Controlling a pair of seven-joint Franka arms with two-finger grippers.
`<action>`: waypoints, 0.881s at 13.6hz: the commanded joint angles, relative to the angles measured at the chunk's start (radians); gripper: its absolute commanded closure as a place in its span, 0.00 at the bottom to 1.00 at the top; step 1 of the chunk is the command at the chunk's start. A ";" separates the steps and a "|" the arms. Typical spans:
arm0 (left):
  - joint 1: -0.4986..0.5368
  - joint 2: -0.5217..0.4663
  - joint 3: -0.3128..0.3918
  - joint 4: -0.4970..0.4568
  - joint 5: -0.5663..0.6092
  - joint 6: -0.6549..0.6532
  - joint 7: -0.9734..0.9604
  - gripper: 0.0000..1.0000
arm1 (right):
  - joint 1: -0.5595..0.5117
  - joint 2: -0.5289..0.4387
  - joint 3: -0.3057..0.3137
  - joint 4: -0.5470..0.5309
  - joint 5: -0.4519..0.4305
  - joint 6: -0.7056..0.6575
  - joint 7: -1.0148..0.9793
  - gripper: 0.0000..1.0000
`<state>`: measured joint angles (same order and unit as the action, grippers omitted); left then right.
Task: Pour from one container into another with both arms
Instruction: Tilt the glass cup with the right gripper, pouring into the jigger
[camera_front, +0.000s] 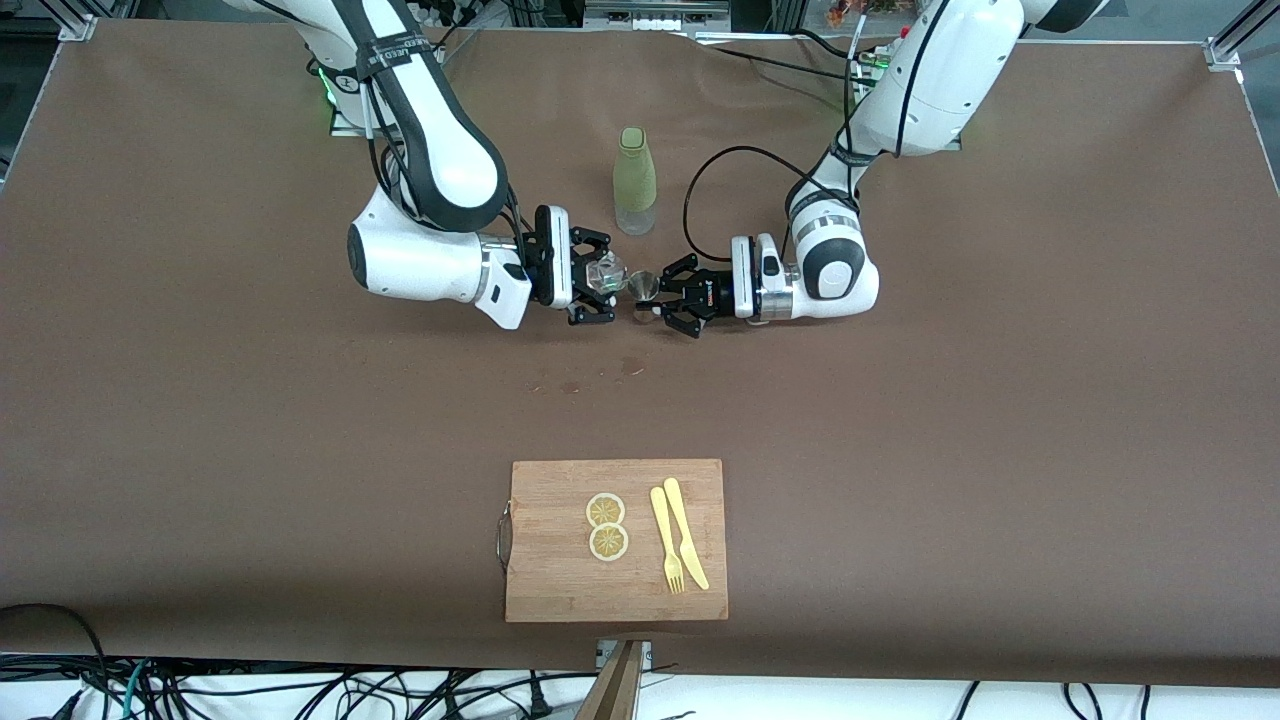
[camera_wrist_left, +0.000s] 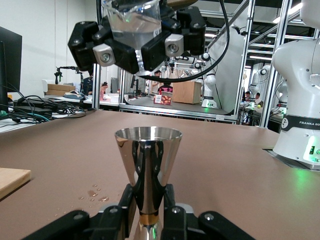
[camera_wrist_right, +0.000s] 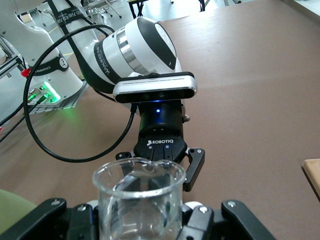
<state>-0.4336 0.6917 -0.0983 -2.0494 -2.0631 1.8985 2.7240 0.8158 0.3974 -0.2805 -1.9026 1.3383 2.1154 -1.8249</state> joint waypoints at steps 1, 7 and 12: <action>-0.014 0.009 0.003 0.021 -0.038 0.011 0.082 1.00 | 0.009 -0.040 0.009 -0.024 -0.007 0.008 0.076 1.00; -0.031 0.026 0.002 0.014 -0.040 0.011 0.102 1.00 | -0.003 -0.042 0.023 -0.013 -0.048 0.003 0.082 1.00; -0.034 0.026 0.002 0.020 -0.058 0.022 0.102 1.00 | -0.018 -0.048 0.026 -0.022 -0.105 -0.006 0.069 1.00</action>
<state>-0.4547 0.7075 -0.0987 -2.0428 -2.0686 1.9080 2.7301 0.8109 0.3832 -0.2653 -1.9016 1.2637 2.1152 -1.7612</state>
